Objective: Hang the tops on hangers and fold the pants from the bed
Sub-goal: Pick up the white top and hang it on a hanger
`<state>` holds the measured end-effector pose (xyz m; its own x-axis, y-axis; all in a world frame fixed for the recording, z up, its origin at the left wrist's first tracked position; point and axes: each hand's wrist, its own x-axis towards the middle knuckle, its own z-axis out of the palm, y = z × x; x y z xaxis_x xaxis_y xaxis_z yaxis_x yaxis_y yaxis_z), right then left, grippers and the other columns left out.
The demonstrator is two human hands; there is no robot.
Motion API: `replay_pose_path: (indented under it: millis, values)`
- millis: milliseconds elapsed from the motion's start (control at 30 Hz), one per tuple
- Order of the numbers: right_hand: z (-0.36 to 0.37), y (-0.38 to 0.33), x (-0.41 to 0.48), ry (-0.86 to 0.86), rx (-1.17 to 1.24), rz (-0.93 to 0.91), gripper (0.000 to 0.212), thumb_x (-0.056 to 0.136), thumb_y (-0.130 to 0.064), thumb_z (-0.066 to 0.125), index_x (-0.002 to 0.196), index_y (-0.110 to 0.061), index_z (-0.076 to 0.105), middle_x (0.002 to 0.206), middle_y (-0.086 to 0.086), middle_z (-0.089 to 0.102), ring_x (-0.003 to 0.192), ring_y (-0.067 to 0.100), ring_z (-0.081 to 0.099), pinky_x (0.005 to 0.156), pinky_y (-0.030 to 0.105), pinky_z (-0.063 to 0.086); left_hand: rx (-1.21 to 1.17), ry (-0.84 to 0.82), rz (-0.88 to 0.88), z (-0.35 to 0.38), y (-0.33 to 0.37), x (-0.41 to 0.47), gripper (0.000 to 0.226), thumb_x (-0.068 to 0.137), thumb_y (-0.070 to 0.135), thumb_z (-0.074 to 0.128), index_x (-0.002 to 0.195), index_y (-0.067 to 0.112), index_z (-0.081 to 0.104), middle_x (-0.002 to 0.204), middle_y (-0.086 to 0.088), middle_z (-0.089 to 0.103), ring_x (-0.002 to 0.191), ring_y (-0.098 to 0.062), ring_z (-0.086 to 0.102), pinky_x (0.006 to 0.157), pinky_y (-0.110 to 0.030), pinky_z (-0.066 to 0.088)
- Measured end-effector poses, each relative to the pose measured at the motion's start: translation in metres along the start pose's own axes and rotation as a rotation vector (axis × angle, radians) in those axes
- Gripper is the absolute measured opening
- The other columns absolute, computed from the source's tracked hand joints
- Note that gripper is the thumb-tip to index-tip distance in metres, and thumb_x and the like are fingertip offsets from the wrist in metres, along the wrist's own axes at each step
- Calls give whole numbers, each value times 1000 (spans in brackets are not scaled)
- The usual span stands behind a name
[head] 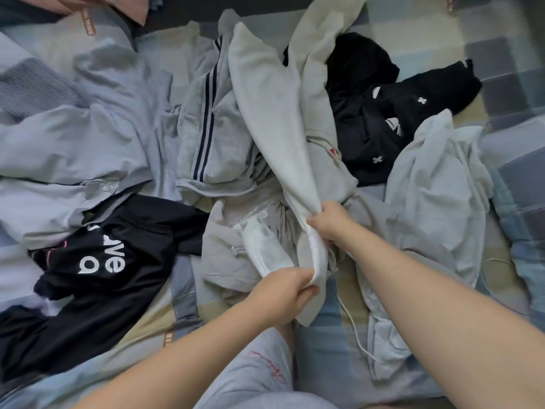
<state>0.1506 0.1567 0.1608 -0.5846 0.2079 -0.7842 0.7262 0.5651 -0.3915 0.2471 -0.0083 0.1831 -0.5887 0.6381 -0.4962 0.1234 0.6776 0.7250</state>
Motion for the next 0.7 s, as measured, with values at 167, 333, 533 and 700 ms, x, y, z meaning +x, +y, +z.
replay_pose_path:
  millis: [167, 333, 533, 700]
  values:
    - [-31, 10, -55, 64, 108, -113, 21, 94, -16, 61, 74, -10, 57, 71, 5, 55, 76, 21, 54, 67, 32, 39, -677, -23, -388, -31, 8, 7, 47, 98, 60, 48, 122, 21, 60, 108, 2, 67, 91, -10, 64, 74, -26, 49]
    - [-64, 23, -128, 76, 182, -203, 23, 95, -16, 63, 76, -5, 58, 69, 6, 50, 65, 14, 44, 58, 29, 32, -1314, 237, -582, -80, 15, 60, 79, 86, 75, 54, 138, 15, 49, 125, -10, 66, 107, -25, 67, 77, -41, 57]
    - [-87, 64, -199, 52, 381, -237, 25, 95, -15, 64, 85, 8, 62, 72, 1, 54, 70, 9, 48, 65, 28, 36, -1417, 242, -611, -105, 44, 118, 56, 87, 53, 71, 121, 10, 58, 110, -11, 72, 96, -25, 72, 65, -37, 58]
    - [-89, 108, -224, 156, 437, -227, 31, 95, -13, 65, 74, 6, 55, 68, 1, 46, 63, 7, 42, 58, 22, 31, -1111, 379, -594, -81, 74, 130, 27, 91, 4, 62, 117, 9, 58, 110, -12, 67, 94, -29, 66, 68, -37, 58]
